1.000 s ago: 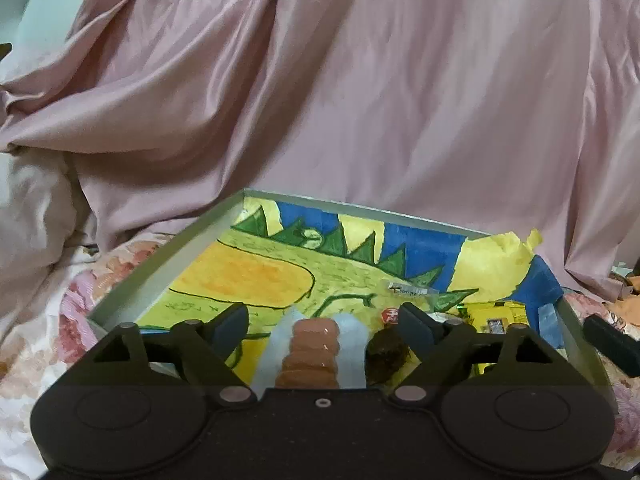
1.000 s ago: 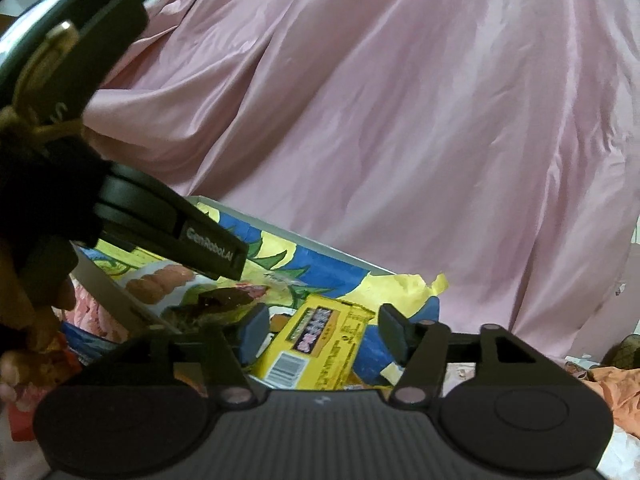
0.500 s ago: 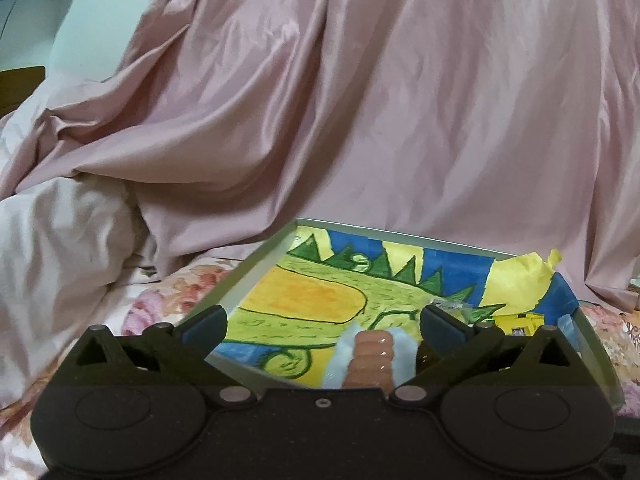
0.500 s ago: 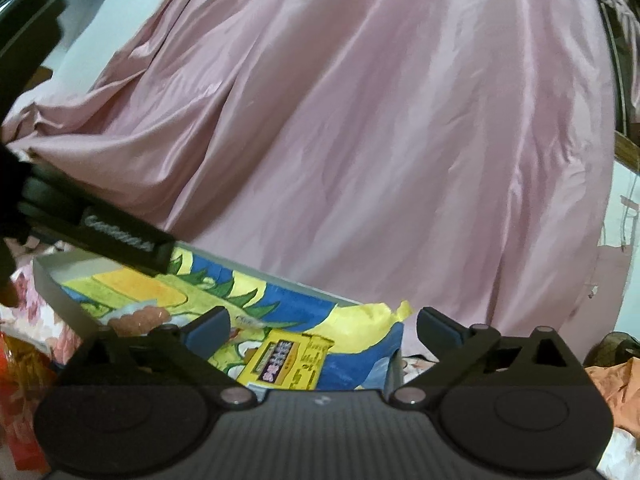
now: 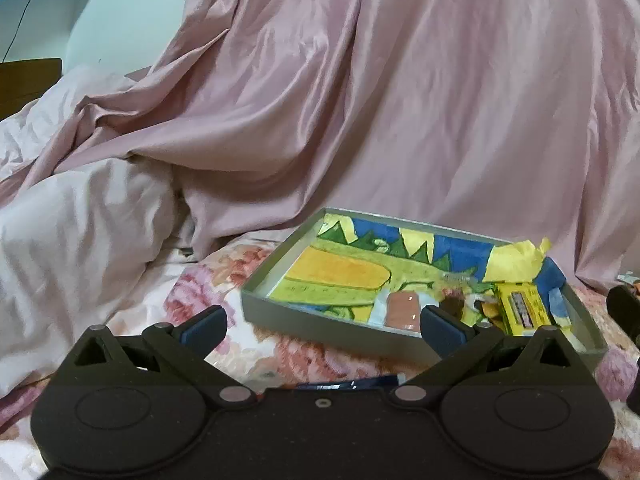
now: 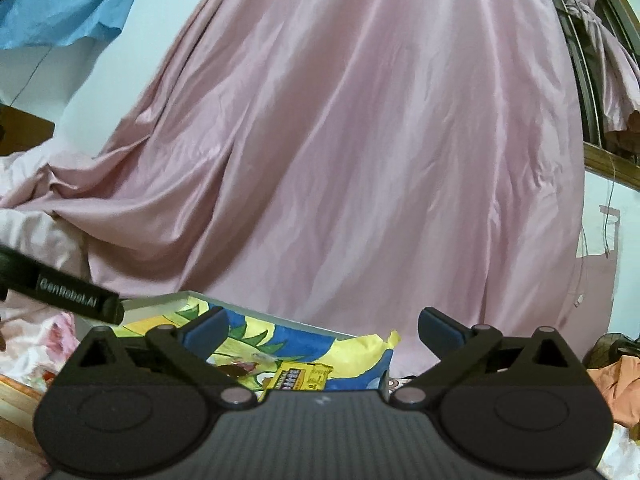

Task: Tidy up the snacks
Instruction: 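Withdraw both tools from the tray toward the remaining snacks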

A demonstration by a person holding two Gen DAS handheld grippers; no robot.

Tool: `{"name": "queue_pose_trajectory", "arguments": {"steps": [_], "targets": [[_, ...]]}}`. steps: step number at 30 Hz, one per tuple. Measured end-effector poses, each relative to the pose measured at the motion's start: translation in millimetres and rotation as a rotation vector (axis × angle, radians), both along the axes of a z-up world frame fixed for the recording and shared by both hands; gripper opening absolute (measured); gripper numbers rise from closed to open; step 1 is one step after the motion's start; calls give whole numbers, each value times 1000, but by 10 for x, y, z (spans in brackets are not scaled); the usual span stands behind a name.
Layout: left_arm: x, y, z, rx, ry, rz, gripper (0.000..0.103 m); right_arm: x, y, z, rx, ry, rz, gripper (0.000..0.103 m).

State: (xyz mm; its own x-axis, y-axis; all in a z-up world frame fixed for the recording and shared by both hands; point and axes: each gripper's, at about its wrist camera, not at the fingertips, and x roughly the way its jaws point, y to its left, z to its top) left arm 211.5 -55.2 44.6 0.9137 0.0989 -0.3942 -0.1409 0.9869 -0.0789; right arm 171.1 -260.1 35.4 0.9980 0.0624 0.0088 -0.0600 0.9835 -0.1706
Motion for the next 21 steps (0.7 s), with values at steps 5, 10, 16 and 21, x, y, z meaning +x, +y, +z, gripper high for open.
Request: {"name": "queue_pose_trajectory", "arguments": {"steps": [5, 10, 16, 21], "targets": [[-242, 75, -50, 5, 3, -18, 102, -153, -10, 23, 31, 28, 5, 103], [-502, 133, -126, 26, 10, -50, 102, -354, 29, 1, 59, 87, 29, 103], [-788, 181, -224, 30, 24, -79, 102, -604, 99, -19, 77, 170, 65, 103], [-978, 227, -321, 45, 43, -101, 102, -744, 151, -58, 90, 237, 89, 103]]}}
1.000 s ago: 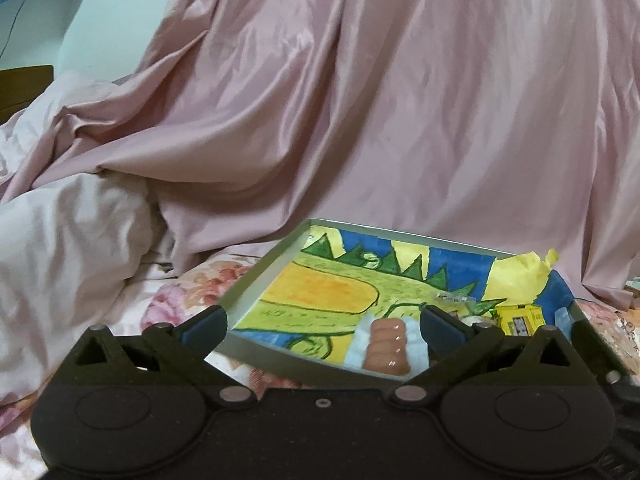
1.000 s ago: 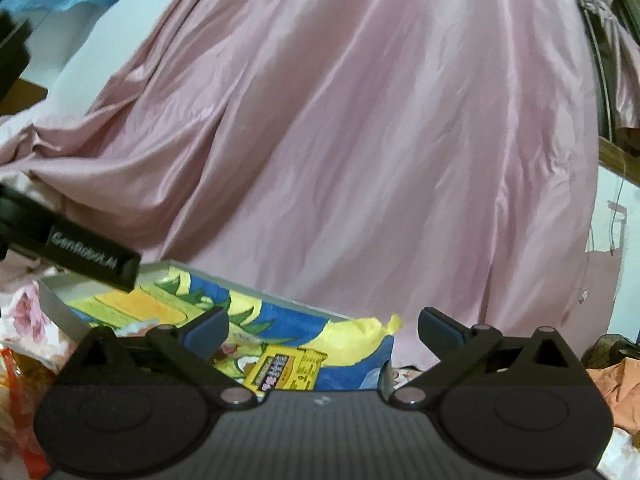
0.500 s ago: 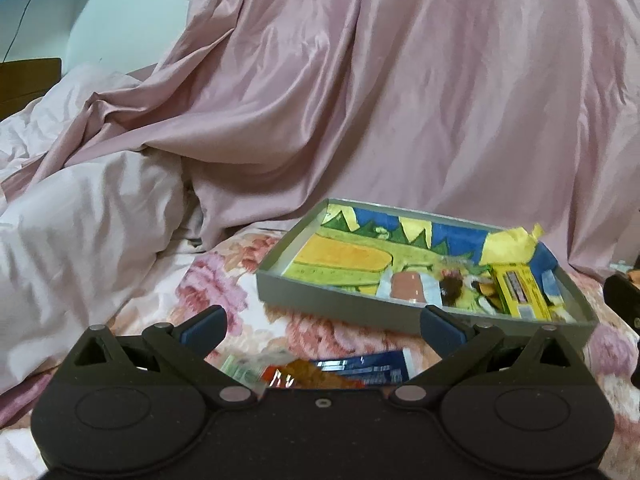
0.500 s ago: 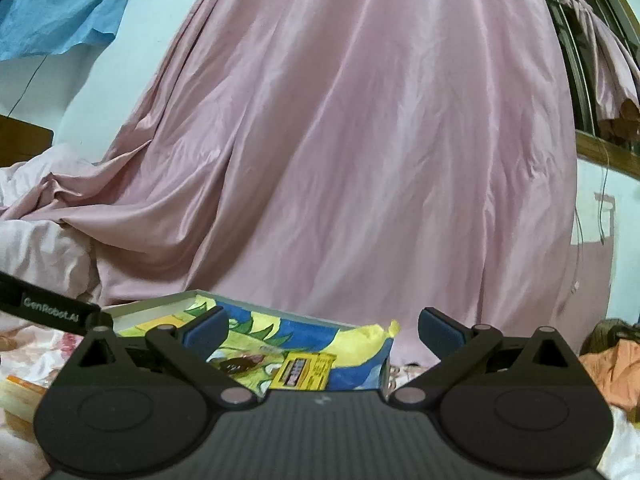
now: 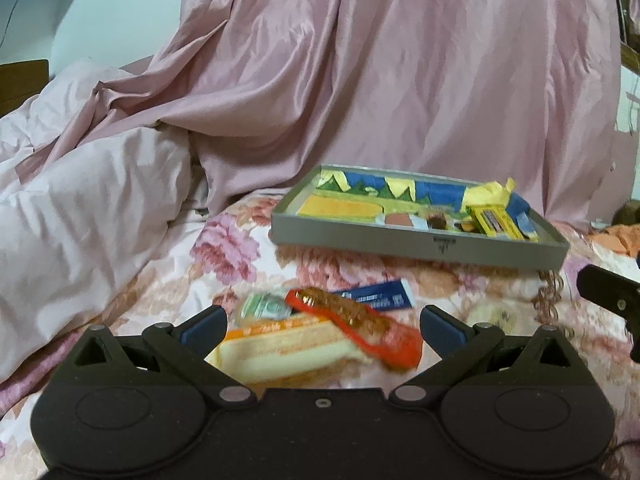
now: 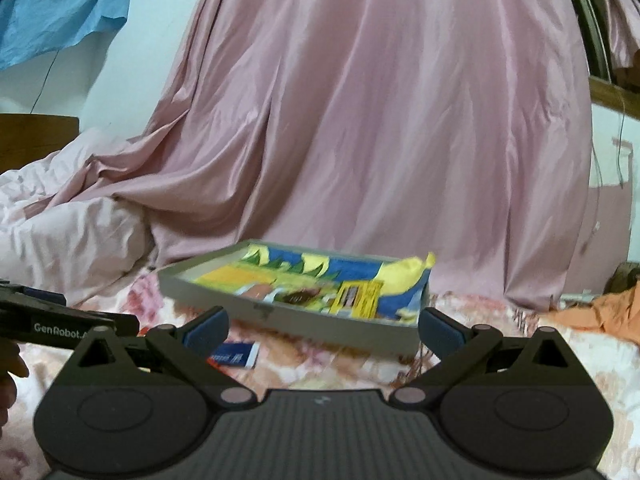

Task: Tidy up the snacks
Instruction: 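Withdraw both tools from the tray toward the remaining snacks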

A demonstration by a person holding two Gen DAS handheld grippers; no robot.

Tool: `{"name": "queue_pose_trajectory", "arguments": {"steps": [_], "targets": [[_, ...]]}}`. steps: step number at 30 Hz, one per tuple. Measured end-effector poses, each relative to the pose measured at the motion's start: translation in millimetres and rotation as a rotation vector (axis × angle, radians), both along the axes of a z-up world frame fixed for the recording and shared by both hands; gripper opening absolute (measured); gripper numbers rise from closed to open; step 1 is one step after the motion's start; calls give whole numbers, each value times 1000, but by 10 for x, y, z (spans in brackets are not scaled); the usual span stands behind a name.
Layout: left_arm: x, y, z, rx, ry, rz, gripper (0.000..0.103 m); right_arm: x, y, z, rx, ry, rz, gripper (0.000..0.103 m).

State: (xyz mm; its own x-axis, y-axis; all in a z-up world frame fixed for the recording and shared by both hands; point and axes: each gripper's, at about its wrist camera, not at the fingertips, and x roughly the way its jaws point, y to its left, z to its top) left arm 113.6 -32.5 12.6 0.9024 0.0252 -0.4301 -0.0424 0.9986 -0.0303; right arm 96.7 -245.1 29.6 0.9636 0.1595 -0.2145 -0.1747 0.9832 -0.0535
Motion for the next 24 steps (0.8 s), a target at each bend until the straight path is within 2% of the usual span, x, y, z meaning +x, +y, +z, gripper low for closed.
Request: {"name": "queue_pose_trajectory", "arguments": {"steps": [11, 19, 24], "targets": [[-237, 169, -199, 56, 19, 0, 102, 65, 231, -178, -108, 154, 61, 103], [-225, 273, -388, 46, 61, 5, 102, 181, 413, -337, -192, 263, 100, 103], [-187, 294, -460, 57, 74, -10, 102, 296, 409, -411, -174, 338, 89, 103]]}}
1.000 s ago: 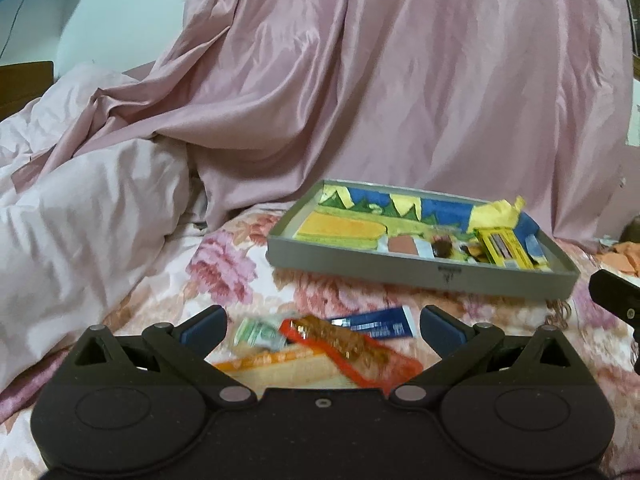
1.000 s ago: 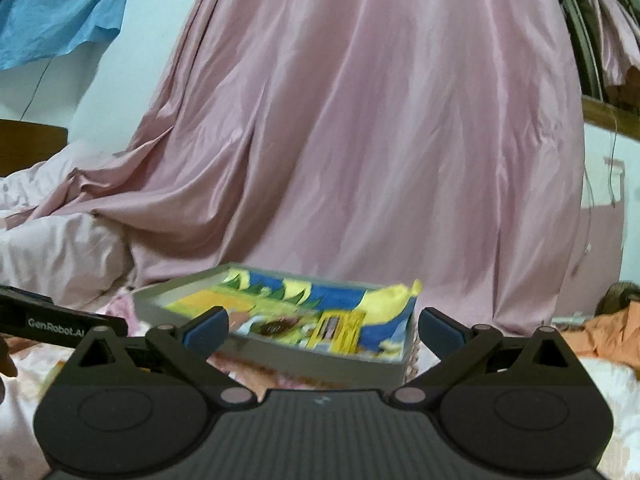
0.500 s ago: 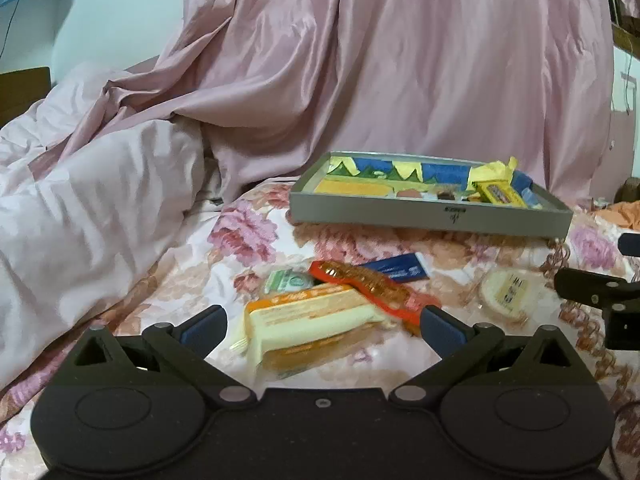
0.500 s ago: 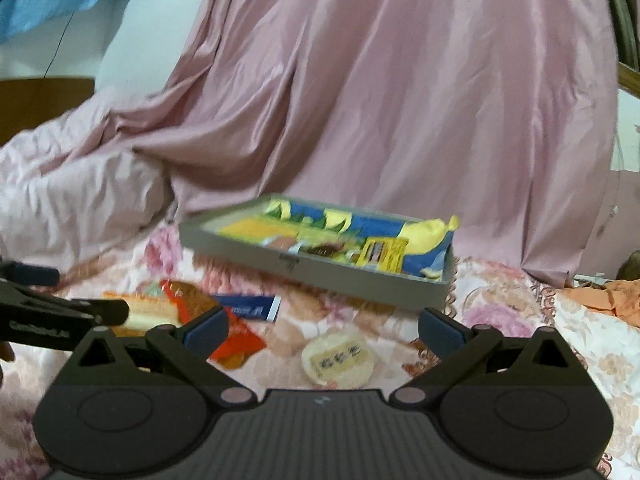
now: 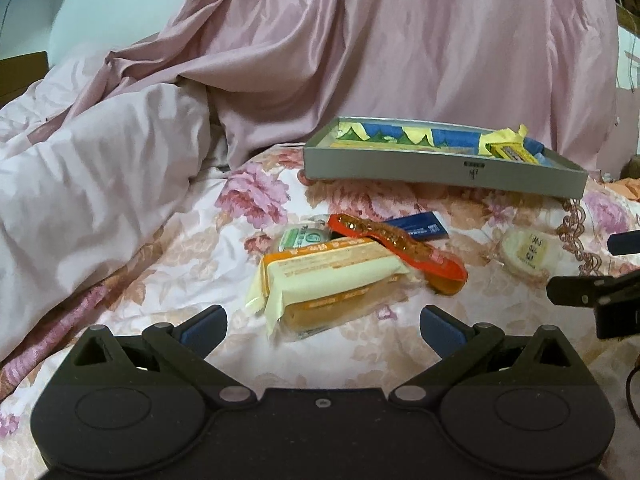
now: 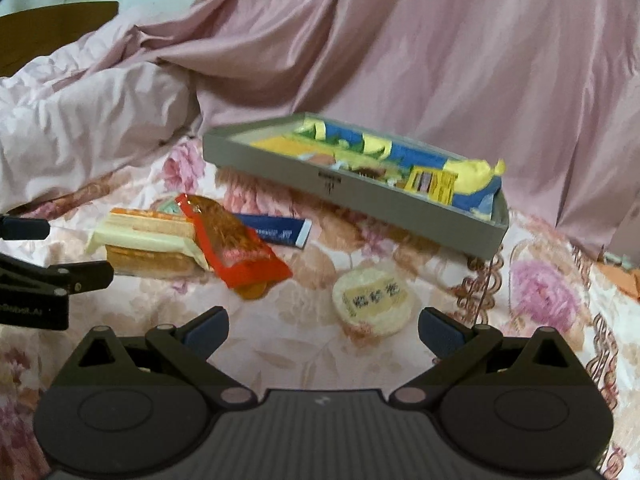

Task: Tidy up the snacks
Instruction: 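Withdraw both tools from the tray toward the remaining snacks, then close the left tool on the cream cake bar while the right tool grasps the round rice cracker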

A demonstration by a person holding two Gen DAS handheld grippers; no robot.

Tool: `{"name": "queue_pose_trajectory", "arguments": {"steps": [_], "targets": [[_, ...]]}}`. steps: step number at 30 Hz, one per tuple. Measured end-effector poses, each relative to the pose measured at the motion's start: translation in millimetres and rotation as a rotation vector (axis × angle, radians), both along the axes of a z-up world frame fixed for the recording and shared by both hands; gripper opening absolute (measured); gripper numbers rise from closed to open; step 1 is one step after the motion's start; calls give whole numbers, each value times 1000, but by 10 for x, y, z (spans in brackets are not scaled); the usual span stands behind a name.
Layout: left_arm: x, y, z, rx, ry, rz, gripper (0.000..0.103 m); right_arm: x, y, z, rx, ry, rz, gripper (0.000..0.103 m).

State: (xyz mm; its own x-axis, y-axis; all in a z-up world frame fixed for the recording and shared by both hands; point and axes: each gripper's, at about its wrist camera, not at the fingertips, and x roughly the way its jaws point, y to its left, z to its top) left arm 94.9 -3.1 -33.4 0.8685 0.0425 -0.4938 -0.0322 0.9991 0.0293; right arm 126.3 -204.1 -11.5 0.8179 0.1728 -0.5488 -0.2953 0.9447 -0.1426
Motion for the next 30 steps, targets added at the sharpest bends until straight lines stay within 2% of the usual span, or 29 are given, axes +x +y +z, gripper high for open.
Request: {"name": "queue_pose_trajectory", "arguments": {"steps": [5, 14, 20, 23, 30], "targets": [[41, 26, -45, 4, 13, -50, 102, 117, -39, -58, 46, 75, -30, 103], [279, 233, 27, -44, -31, -90, 102, 208, 15, -138, 24, 108, -23, 103], [398, 411, 43, -80, -83, -173, 102, 314, 11, -143, 12, 81, -13, 103], [471, 500, 7, -122, -85, -200, 102, 420, 1, -142, 18, 74, 3, 103], [714, 603, -87, -161, -58, -294, 102, 723, -73, -157, 46, 63, 28, 103]]}}
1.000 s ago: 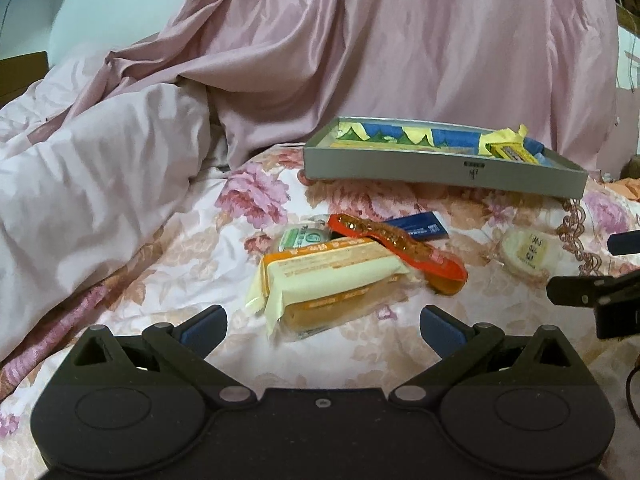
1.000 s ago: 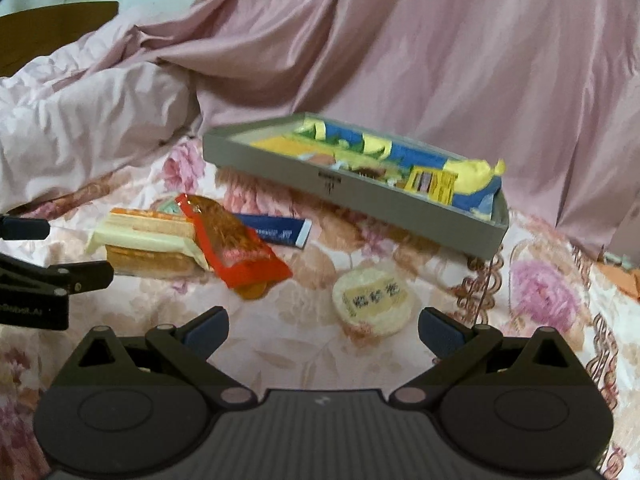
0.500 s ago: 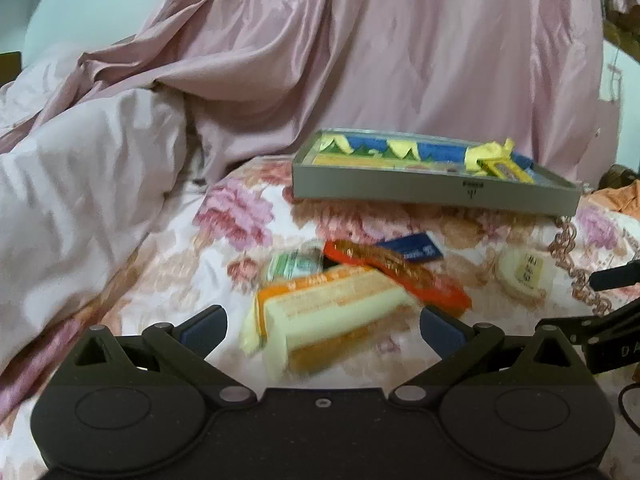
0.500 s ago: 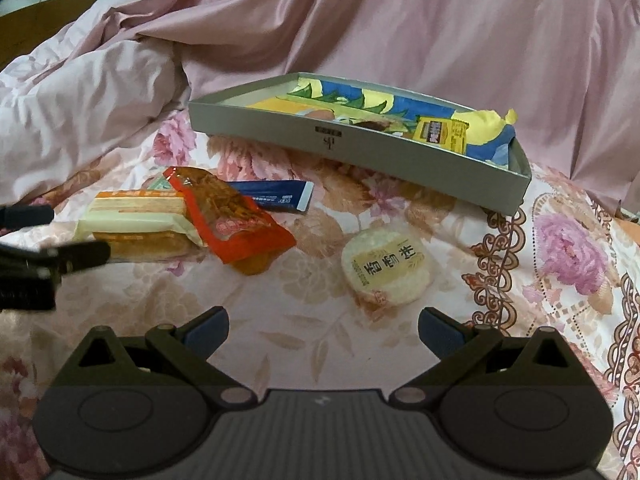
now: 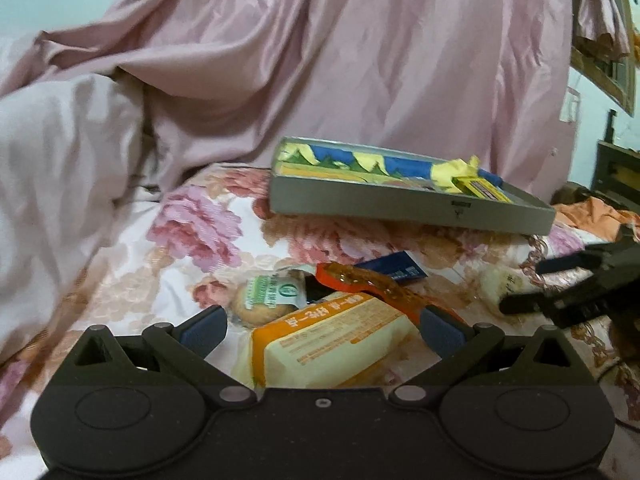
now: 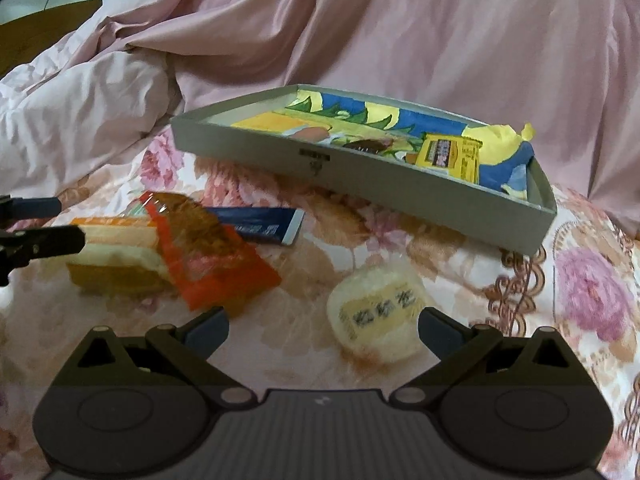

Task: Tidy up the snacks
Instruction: 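Close the left tool on the cream cake bar while the right tool grasps the round rice cracker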

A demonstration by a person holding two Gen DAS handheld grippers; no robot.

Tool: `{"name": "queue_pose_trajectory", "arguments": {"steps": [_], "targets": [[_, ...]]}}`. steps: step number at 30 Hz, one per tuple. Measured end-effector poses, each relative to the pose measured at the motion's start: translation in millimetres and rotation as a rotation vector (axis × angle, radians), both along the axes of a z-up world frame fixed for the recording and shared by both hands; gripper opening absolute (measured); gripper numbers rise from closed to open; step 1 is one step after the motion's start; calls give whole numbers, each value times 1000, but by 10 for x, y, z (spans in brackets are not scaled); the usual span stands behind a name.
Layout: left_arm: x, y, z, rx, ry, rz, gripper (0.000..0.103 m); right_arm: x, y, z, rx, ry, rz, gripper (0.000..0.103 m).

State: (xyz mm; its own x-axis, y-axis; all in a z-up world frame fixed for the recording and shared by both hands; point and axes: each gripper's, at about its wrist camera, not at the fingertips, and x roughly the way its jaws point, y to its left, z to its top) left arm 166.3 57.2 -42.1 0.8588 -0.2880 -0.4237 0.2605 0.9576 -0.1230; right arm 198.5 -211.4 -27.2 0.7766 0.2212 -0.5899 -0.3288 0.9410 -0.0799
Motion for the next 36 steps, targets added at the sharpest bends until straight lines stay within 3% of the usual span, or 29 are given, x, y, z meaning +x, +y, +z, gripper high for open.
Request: {"name": "queue_pose_trajectory", "arguments": {"steps": [5, 10, 17, 31, 36], "targets": [[100, 61, -70, -49, 10, -77, 102, 288, -154, -25, 67, 9, -12, 103], [184, 52, -135, -51, 18, -102, 102, 546, -360, -120, 181, 110, -71, 103], [208, 55, -175, -62, 66, -133, 102, 629, -429, -232, 243, 194, -76, 103], [117, -52, -134, -98, 180, -170, 102, 423, 2, -263, 120, 226, 154, 102], [87, -197, -113, -22, 192, -155, 102, 340, 123, -260, 69, 216, 225, 102]]}}
